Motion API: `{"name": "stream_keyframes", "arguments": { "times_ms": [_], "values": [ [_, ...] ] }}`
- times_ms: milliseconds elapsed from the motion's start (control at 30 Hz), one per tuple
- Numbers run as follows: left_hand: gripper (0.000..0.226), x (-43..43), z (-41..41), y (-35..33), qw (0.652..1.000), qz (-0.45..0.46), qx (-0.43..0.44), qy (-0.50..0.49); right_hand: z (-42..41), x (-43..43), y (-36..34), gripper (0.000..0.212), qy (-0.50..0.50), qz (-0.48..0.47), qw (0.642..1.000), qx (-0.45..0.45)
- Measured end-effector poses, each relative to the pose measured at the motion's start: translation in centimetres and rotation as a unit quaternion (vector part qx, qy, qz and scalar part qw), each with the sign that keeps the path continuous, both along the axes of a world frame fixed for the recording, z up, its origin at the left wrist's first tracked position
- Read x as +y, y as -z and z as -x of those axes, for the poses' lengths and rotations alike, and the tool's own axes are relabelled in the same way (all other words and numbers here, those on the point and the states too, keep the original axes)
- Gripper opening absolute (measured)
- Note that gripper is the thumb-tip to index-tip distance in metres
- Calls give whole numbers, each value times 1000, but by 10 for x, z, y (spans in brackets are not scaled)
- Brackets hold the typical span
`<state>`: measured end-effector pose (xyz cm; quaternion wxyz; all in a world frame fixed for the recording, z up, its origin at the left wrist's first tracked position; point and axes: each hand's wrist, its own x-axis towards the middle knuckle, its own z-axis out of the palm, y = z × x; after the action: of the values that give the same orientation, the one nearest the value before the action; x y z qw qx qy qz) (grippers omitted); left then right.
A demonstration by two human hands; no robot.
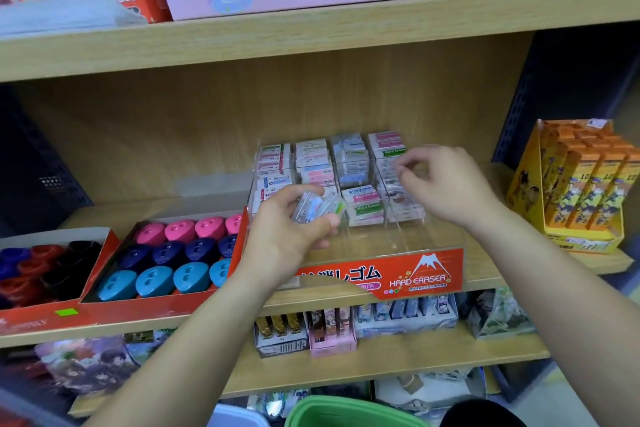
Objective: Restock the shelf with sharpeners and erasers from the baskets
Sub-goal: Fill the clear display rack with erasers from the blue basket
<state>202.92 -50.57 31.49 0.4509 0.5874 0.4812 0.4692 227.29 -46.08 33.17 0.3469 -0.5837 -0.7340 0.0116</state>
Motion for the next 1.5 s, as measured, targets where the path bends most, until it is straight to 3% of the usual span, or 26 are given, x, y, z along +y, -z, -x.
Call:
{"name": "stream_keyframes", "arguments": {
  "times_ms": [67, 167, 400, 500, 633, 800, 933, 1067, 1233, 1367, 1500],
  "values": [
    [39, -5, 0, -3, 1000, 4, -7, 14, 22, -14, -5, 12, -89, 40, 992, 83],
    [42, -11, 2, -6, 999, 9, -23, 24, 52, -30, -4, 13, -223, 161, 939, 205],
    [39, -28, 22, -13, 997, 6, -79, 20, 70, -39, -6, 8, -239, 201, 890, 333],
    [35, -31, 26, -15, 997, -3, -77, 8, 71, -43, -4, 9, -255, 214, 877, 348],
    [26, -30, 32, -14, 998, 5, -52, -21, 61, -45, -8, 13, -265, 241, 879, 314],
    [17, -27, 41, -10, 1000, 13, 10, -3, 33, -25, -8, 14, -140, 174, 925, 308],
    [20, -21, 44, -4, 998, -16, 63, -17, 16, 1, -5, 17, -54, 129, 959, 248],
    [30, -14, 42, -3, 993, -51, 105, -30, 20, 25, -3, 13, -33, 107, 981, 156],
    [23, -5, 42, -1, 990, -61, 110, -68, 27, 50, 5, 6, -24, 109, 989, 97],
    [23, 2, 45, 2, 984, -83, 123, -99, 33, 56, 8, 9, -21, 102, 989, 102],
    [25, 9, 50, 6, 975, -106, 147, -133, 40, 50, 4, 7, -45, 46, 973, 222]
  ]
}}
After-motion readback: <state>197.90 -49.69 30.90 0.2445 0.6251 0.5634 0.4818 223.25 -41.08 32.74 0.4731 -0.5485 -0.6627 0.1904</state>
